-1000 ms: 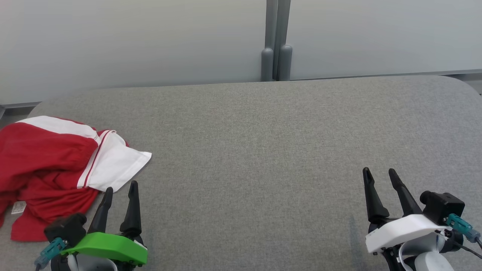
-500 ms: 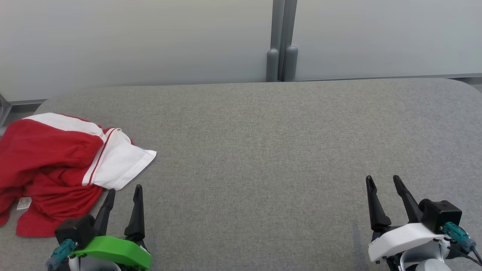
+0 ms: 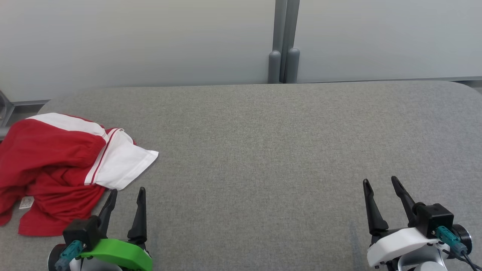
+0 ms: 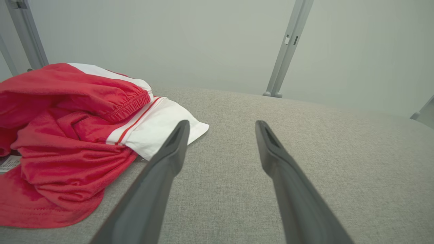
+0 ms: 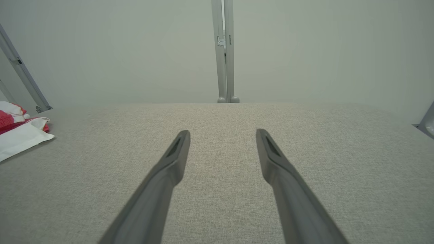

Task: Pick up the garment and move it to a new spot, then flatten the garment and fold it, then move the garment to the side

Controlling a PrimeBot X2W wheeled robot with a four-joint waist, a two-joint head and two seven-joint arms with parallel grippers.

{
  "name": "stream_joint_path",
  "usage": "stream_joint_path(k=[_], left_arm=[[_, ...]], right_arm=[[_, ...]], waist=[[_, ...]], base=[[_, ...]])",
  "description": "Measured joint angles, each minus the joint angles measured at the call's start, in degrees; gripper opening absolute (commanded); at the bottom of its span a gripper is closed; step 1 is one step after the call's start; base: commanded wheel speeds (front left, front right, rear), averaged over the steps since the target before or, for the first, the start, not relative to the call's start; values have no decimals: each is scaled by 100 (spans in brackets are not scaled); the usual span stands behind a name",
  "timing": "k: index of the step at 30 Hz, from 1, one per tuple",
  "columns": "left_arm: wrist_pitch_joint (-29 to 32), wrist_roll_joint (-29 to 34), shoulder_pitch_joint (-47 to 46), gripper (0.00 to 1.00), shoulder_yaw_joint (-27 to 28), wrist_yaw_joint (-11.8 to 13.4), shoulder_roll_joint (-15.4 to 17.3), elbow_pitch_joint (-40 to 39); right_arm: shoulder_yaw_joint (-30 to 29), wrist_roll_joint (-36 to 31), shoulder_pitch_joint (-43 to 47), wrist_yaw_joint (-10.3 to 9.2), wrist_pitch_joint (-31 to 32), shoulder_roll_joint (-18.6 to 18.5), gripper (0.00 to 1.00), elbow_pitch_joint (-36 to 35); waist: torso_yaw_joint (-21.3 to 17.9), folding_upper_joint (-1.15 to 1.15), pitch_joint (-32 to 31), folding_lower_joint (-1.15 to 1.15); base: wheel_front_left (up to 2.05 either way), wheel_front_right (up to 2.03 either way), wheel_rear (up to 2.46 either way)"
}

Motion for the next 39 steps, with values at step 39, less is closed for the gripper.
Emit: stream_joint_path(k=[39], left_arm=[[-259,602,3,100,-13,-9,41,467]], right_arm=[[-120,-792,163,0,-275,-13,100,69]], waist=[[44,0,-30,0]], base=[[0,0,0]])
